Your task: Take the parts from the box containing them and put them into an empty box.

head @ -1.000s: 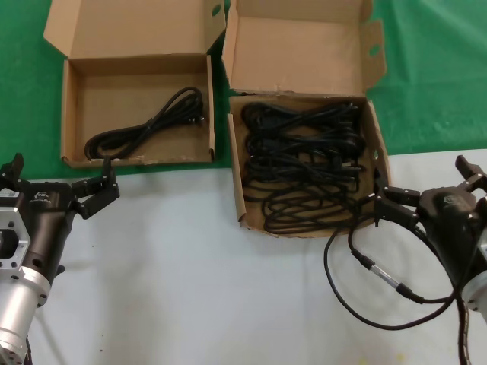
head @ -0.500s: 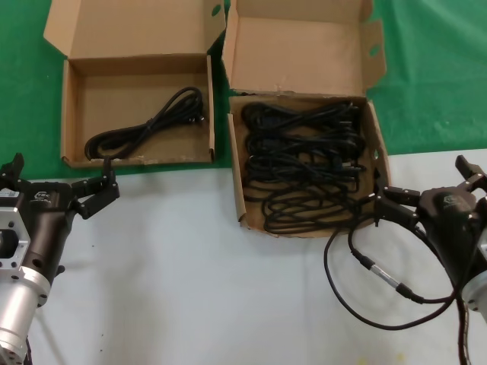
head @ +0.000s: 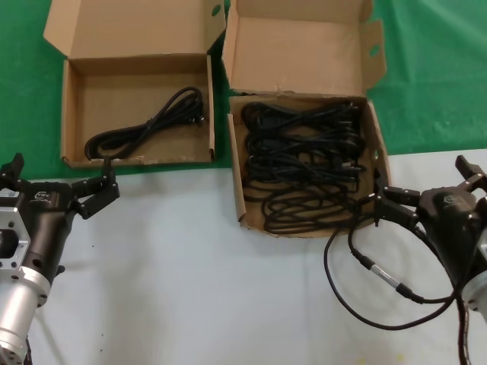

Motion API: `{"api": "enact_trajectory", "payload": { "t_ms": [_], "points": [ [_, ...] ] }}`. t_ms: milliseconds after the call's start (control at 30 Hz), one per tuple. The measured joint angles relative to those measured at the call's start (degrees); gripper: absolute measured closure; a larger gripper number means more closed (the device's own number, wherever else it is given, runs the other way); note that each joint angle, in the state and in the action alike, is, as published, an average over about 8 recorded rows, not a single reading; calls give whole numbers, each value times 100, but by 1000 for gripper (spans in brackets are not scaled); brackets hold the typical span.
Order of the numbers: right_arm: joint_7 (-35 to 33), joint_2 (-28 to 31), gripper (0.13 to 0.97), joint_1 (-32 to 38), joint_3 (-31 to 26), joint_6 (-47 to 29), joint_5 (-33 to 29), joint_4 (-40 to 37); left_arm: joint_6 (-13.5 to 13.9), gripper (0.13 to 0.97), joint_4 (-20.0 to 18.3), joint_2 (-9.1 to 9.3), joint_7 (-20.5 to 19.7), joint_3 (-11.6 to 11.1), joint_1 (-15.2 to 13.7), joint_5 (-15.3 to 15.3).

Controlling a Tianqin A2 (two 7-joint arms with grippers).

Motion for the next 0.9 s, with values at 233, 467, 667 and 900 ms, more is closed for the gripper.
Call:
{"api": "enact_trajectory", "payload": {
  "t_ms": [233, 467, 667, 900],
  "points": [
    [0, 0, 129, 0, 0, 0, 0, 0, 0, 132, 0, 0, 0, 0, 0, 0],
    [0, 0, 129, 0, 0, 0, 0, 0, 0, 132, 0, 0, 0, 0, 0, 0],
    [0, 0, 129, 0, 0, 0, 0, 0, 0, 132, 0, 0, 0, 0, 0, 0],
    [0, 0, 129, 0, 0, 0, 0, 0, 0, 132, 0, 0, 0, 0, 0, 0]
  ]
}}
